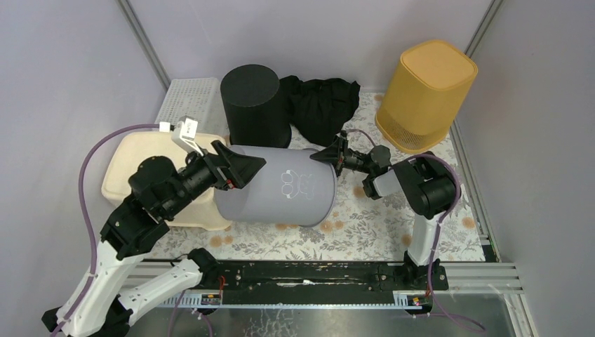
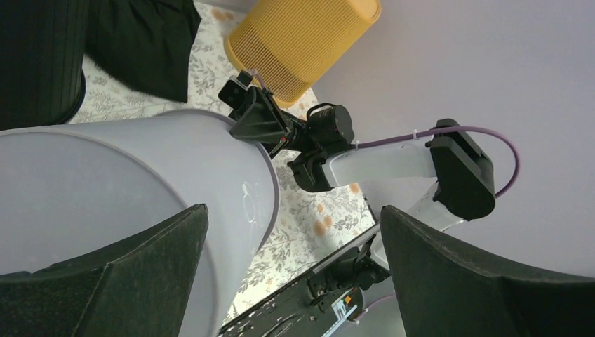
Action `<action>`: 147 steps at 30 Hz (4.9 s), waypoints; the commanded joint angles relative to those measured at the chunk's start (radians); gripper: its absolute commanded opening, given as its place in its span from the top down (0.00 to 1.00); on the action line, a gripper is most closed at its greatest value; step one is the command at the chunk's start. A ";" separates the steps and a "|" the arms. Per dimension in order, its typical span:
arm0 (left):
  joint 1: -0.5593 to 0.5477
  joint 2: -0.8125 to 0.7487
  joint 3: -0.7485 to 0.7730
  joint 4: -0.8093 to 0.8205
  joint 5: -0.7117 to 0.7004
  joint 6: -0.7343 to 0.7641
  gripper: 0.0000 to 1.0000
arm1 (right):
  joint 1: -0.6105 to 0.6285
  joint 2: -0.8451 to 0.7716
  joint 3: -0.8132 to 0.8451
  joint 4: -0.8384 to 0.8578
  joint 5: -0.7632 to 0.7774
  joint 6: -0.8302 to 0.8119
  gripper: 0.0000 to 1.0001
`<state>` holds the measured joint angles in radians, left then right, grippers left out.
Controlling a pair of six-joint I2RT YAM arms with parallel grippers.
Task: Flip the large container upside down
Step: Turn the container upside down at the center of the board, then move the container to the corner of the board.
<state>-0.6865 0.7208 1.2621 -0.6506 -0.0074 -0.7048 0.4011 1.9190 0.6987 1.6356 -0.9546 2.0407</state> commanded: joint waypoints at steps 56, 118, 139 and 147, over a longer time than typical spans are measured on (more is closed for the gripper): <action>0.004 0.089 -0.226 0.112 -0.014 0.022 0.00 | -0.278 -0.651 0.285 -2.141 0.654 -1.595 0.00; -0.227 1.253 0.107 1.022 0.307 -0.114 0.00 | -0.278 -1.040 0.664 -2.380 0.502 -1.528 0.00; -0.170 1.198 0.236 0.959 0.320 -0.025 0.00 | -0.277 -1.063 0.736 -2.357 0.424 -1.529 0.01; -0.140 0.964 0.083 0.864 0.163 0.005 0.00 | -0.277 -1.036 0.702 -2.357 0.402 -1.538 0.00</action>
<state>-0.8318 1.7775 1.3758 0.2684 0.2371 -0.7494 0.1223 0.8719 1.4025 -0.7647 -0.5182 0.5179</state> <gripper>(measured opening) 1.000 0.993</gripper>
